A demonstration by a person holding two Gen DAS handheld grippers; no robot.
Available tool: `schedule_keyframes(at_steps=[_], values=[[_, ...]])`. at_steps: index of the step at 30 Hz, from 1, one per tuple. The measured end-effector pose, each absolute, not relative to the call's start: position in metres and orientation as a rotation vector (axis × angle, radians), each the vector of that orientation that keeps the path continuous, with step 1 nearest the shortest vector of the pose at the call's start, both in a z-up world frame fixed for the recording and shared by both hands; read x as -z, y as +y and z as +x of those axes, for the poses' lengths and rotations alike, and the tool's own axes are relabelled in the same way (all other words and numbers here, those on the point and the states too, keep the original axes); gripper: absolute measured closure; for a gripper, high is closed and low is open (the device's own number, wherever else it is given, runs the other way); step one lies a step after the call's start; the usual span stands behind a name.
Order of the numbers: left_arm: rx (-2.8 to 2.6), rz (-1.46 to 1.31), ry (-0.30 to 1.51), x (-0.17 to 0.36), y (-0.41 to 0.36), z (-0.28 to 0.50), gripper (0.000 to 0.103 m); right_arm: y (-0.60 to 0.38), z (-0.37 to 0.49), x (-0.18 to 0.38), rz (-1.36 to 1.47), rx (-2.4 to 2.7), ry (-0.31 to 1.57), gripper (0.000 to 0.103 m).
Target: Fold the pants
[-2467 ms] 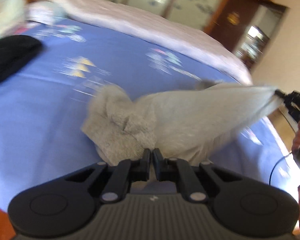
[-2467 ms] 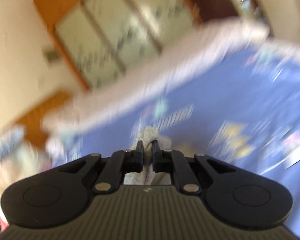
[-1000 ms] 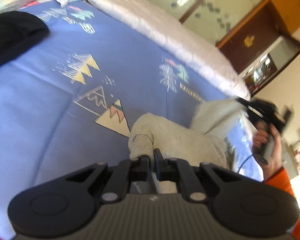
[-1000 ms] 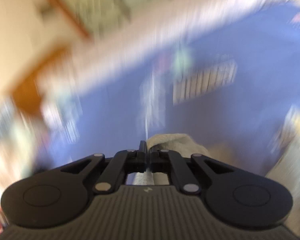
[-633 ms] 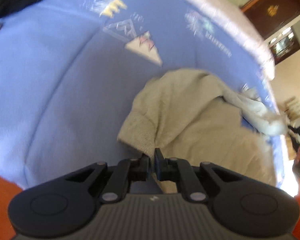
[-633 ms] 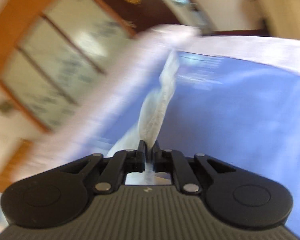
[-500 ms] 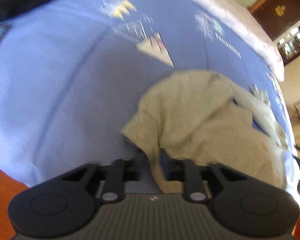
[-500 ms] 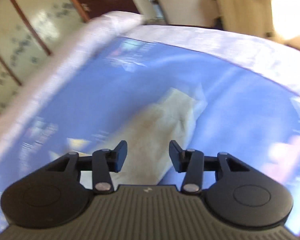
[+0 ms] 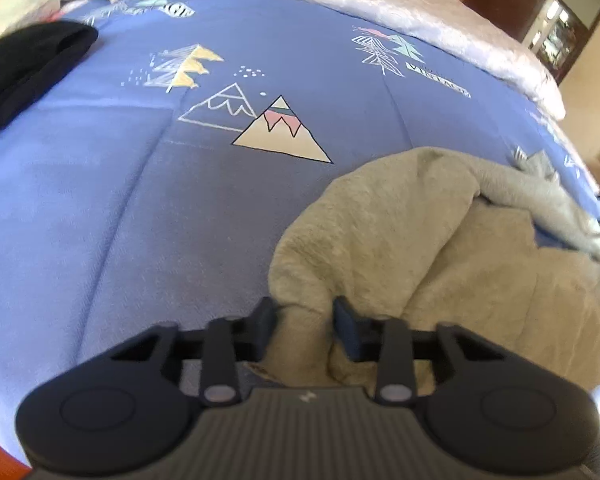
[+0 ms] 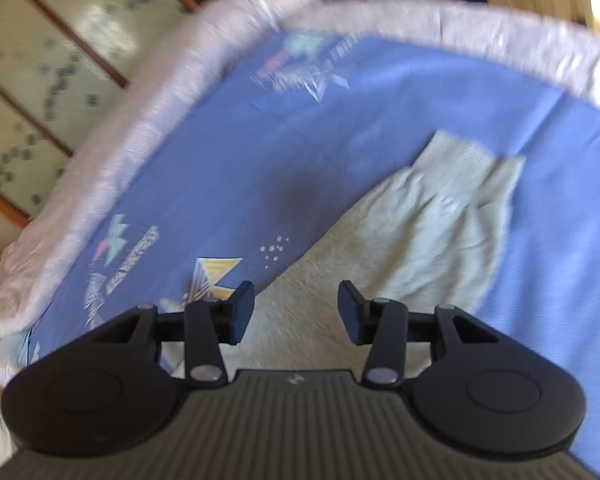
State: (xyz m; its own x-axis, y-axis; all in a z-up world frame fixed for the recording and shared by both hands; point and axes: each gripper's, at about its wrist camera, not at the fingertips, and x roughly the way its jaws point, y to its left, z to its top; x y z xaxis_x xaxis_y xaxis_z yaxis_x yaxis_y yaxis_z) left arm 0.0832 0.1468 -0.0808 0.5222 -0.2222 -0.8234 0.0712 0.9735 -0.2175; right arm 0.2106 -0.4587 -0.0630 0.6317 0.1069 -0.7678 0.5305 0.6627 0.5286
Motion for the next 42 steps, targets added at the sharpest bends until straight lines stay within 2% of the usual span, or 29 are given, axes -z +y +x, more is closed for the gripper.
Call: schedule_keyframes(at_steps=[2, 4, 5, 7, 8, 9, 11, 18, 22, 25, 28, 29, 30, 31, 32, 34, 37, 40, 42], values=[[0.177, -0.153, 0.995, 0.078, 0.147, 0.081, 0.093, -0.452, 0.232, 0.076, 0.883, 0.292, 0.922, 0.053], [0.146, -0.129, 0.975, 0.072, 0.147, 0.077, 0.093, -0.441, 0.252, 0.085, 0.885, 0.294, 0.965, 0.05], [0.124, -0.116, 0.959, 0.068, 0.147, 0.075, 0.094, -0.433, 0.263, 0.089, 0.828, 0.32, 1.015, 0.051], [0.086, -0.125, 0.919, 0.056, 0.153, 0.071, 0.094, -0.42, 0.269, 0.095, 0.718, 0.401, 1.065, 0.073], [0.073, -0.143, 0.899, 0.049, 0.158, 0.069, 0.094, -0.416, 0.266, 0.092, 0.682, 0.419, 1.057, 0.093], [0.062, -0.168, 0.878, 0.042, 0.163, 0.068, 0.094, -0.416, 0.263, 0.091, 0.677, 0.401, 1.049, 0.099], [0.046, -0.217, 0.846, 0.031, 0.173, 0.068, 0.094, -0.421, 0.247, 0.083, 0.711, 0.391, 1.004, 0.099], [0.029, -0.302, 0.744, -0.001, 0.185, 0.099, 0.094, -0.419, 0.234, -0.009, 0.701, 0.227, 0.714, 0.099], [-0.005, -0.363, 0.706, -0.01, 0.197, 0.14, 0.094, -0.4, 0.285, -0.067, 0.628, 0.168, 0.577, 0.099], [-0.042, -0.378, 0.715, -0.003, 0.205, 0.18, 0.094, -0.382, 0.34, -0.084, 0.601, 0.162, 0.543, 0.099], [-0.092, -0.37, 0.738, 0.015, 0.207, 0.225, 0.094, -0.362, 0.39, -0.074, 0.608, 0.16, 0.536, 0.099], [-0.117, -0.362, 0.754, 0.023, 0.205, 0.24, 0.093, -0.356, 0.402, -0.065, 0.608, 0.147, 0.538, 0.095], [-0.136, -0.354, 0.781, 0.032, 0.202, 0.253, 0.091, -0.35, 0.415, -0.055, 0.594, 0.144, 0.551, 0.089], [-0.148, -0.344, 0.824, 0.042, 0.198, 0.265, 0.088, -0.343, 0.427, -0.04, 0.57, 0.153, 0.601, 0.078], [-0.151, -0.333, 0.863, 0.049, 0.193, 0.272, 0.088, -0.339, 0.434, -0.028, 0.554, 0.177, 0.663, 0.057], [-0.115, -0.314, 0.866, 0.052, 0.187, 0.264, 0.086, -0.337, 0.426, -0.009, 0.549, 0.177, 0.708, 0.057], [-0.078, -0.32, 0.832, 0.045, 0.194, 0.223, 0.072, -0.351, 0.386, 0.005, 0.511, 0.069, 0.76, 0.059], [0.012, -0.367, 0.838, 0.037, 0.199, 0.17, 0.068, -0.371, 0.339, 0.011, 0.5, -0.059, 0.838, 0.059], [0.102, -0.4, 0.881, 0.039, 0.192, 0.135, 0.06, -0.379, 0.3, 0.013, 0.46, -0.137, 0.903, 0.058]])
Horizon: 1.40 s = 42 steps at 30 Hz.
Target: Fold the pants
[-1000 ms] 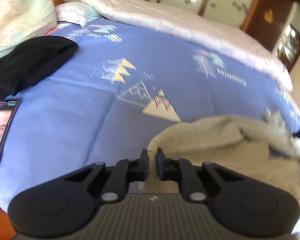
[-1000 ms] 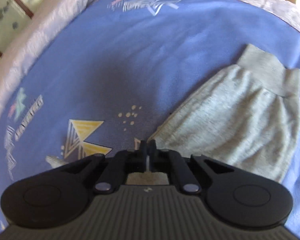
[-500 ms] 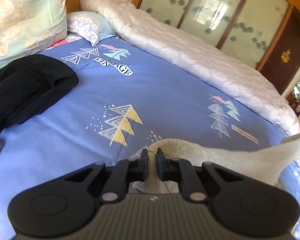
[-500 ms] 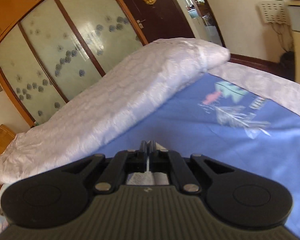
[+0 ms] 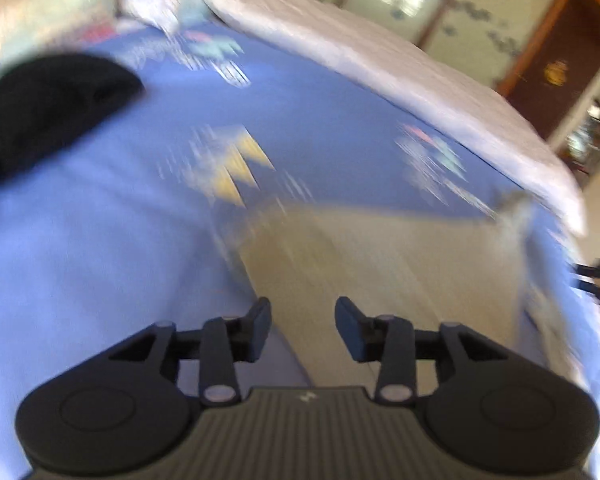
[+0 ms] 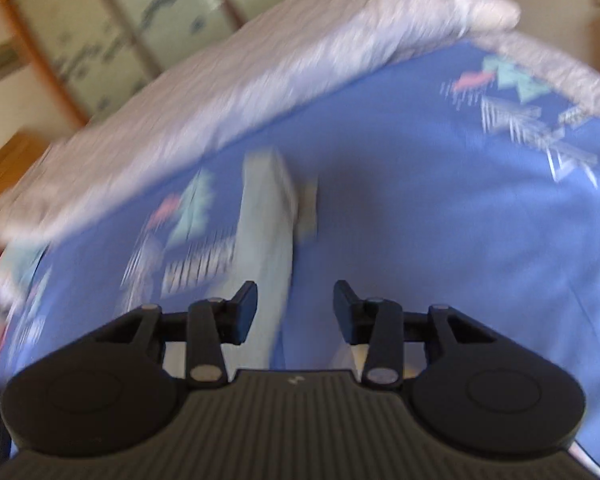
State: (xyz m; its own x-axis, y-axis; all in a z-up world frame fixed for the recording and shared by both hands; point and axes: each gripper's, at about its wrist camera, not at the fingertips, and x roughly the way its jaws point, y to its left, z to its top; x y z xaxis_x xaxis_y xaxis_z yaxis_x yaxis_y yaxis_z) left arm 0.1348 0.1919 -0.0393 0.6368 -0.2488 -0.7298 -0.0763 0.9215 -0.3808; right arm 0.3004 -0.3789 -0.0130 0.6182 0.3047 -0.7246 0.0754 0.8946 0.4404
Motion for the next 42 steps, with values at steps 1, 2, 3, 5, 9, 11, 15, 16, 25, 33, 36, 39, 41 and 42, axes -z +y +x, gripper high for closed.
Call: schedule_keyframes(at_steps=[1, 2, 3, 5, 9, 11, 15, 16, 25, 33, 36, 39, 41, 42], values=[[0.147, -0.403, 0.912, 0.043, 0.184, 0.118, 0.05, -0.38, 0.286, 0.015, 0.425, -0.16, 0.935, 0.057], [0.182, -0.395, 0.939, 0.047, 0.173, 0.103, 0.046, -0.379, 0.272, 0.019, 0.381, -0.174, 0.966, 0.053], [0.211, -0.384, 0.961, 0.052, 0.161, 0.089, 0.045, -0.378, 0.258, 0.024, 0.339, -0.177, 0.992, 0.047], [0.27, -0.362, 1.001, 0.063, 0.134, 0.072, 0.036, -0.372, 0.243, 0.04, 0.297, -0.172, 1.052, 0.043], [0.322, -0.241, 0.989, 0.075, 0.077, 0.068, 0.038, -0.36, 0.224, 0.066, 0.258, -0.135, 1.103, 0.092], [0.32, -0.169, 0.987, 0.08, 0.055, 0.076, 0.076, -0.368, 0.215, 0.059, 0.303, -0.089, 1.049, 0.093], [0.284, -0.176, 1.003, 0.073, 0.057, 0.088, 0.088, -0.409, 0.186, 0.016, 0.396, 0.06, 0.878, 0.093], [0.28, -0.178, 0.981, 0.064, 0.064, 0.086, 0.088, -0.422, 0.176, -0.001, 0.395, 0.103, 0.826, 0.093], [0.151, 0.072, 0.776, -0.09, 0.161, 0.036, 0.088, -0.514, 0.08, -0.11, 0.563, 0.326, 0.5, 0.093], [0.266, 0.229, 0.915, -0.056, 0.151, 0.005, 0.087, -0.513, 0.03, -0.087, 0.581, 0.409, 0.503, 0.093], [0.283, 0.185, 1.079, 0.005, 0.142, 0.015, 0.078, -0.51, 0.028, -0.043, 0.488, 0.497, 0.624, 0.09], [0.268, 0.134, 1.137, 0.035, 0.146, 0.013, 0.077, -0.525, 0.023, 0.003, 0.458, 0.654, 0.774, 0.078], [0.256, 0.018, 1.105, 0.03, 0.162, 0.01, 0.068, -0.538, 0.007, 0.006, 0.521, 0.736, 0.715, 0.077], [0.243, -0.071, 1.081, 0.026, 0.176, 0.01, 0.063, -0.542, 0.0, 0.002, 0.549, 0.739, 0.676, 0.076]])
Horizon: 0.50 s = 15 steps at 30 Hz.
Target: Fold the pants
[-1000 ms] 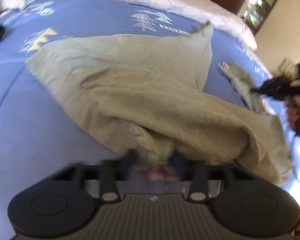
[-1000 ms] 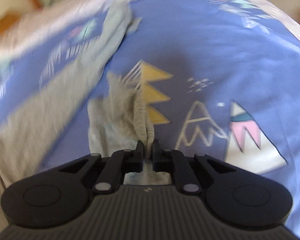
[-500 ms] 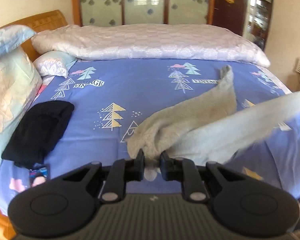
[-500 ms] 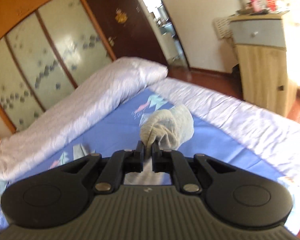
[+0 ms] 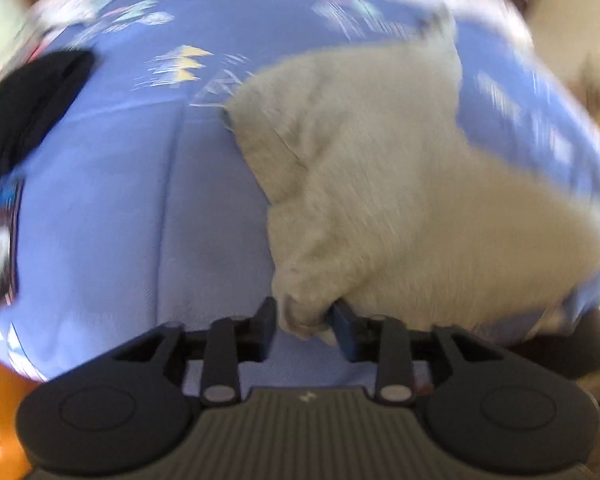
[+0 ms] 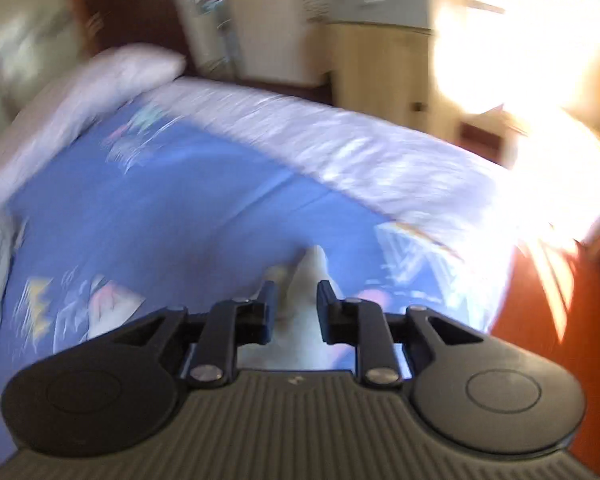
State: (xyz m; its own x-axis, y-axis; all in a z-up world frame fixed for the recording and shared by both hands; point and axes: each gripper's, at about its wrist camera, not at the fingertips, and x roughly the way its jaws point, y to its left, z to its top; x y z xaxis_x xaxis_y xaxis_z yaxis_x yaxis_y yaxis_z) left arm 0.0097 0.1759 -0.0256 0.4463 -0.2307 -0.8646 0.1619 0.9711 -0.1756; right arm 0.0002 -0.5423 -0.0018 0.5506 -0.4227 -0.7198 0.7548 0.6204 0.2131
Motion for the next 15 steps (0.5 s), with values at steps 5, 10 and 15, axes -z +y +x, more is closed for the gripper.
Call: schedule_keyframes(at_steps=[5, 10, 15], values=[[0.175, -0.411, 1.048, 0.033, 0.228, 0.016, 0.048, -0.532, -0.001, -0.02, 0.5, 0.689, 0.614, 0.07], [0.185, -0.544, 1.067, 0.061, 0.217, 0.031, 0.047, -0.457, 0.04, -0.027, 0.545, 0.369, 0.677, 0.07], [0.23, -0.387, 1.015, 0.061, 0.164, 0.013, 0.046, -0.276, 0.112, -0.051, 0.353, -0.173, 0.834, 0.07]])
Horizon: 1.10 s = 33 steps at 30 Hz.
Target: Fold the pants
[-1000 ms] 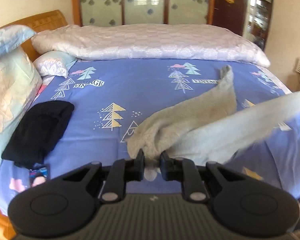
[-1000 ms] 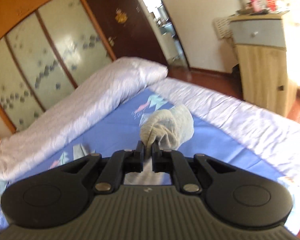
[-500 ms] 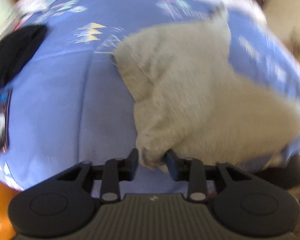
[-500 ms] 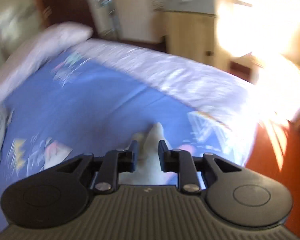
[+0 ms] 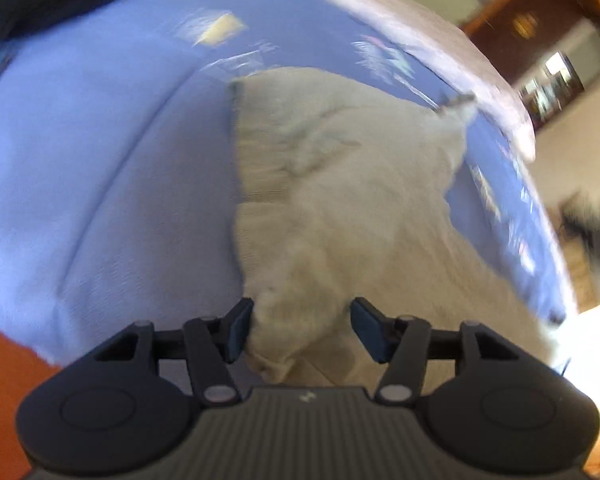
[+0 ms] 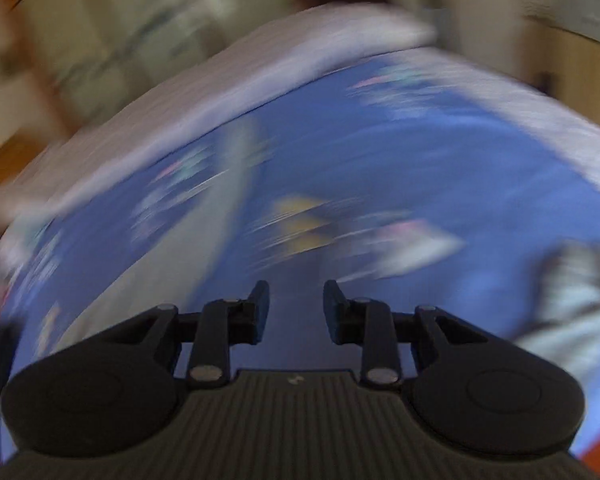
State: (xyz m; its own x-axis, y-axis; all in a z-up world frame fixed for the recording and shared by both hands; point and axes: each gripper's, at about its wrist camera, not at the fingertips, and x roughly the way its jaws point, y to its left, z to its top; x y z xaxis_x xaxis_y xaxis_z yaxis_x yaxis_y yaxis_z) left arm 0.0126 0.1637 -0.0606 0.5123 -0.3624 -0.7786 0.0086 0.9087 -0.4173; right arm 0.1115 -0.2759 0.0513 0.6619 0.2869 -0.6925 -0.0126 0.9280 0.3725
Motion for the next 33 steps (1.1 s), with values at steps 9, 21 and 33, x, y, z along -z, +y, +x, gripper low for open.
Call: schedule_keyframes(at_steps=[9, 21, 33], values=[[0.232, -0.029, 0.919, 0.049, 0.129, -0.015, 0.025, 0.084, 0.173, -0.03, -0.211, -0.824, 1.016, 0.049], [0.409, 0.079, 0.74, 0.035, 0.113, -0.023, 0.084, 0.115, 0.219, 0.002, -0.27, -0.751, 0.972, 0.083], [0.207, 0.118, 0.74, 0.042, 0.148, -0.024, 0.078, 0.098, 0.29, 0.0, 0.416, -0.735, 0.957, 0.083]])
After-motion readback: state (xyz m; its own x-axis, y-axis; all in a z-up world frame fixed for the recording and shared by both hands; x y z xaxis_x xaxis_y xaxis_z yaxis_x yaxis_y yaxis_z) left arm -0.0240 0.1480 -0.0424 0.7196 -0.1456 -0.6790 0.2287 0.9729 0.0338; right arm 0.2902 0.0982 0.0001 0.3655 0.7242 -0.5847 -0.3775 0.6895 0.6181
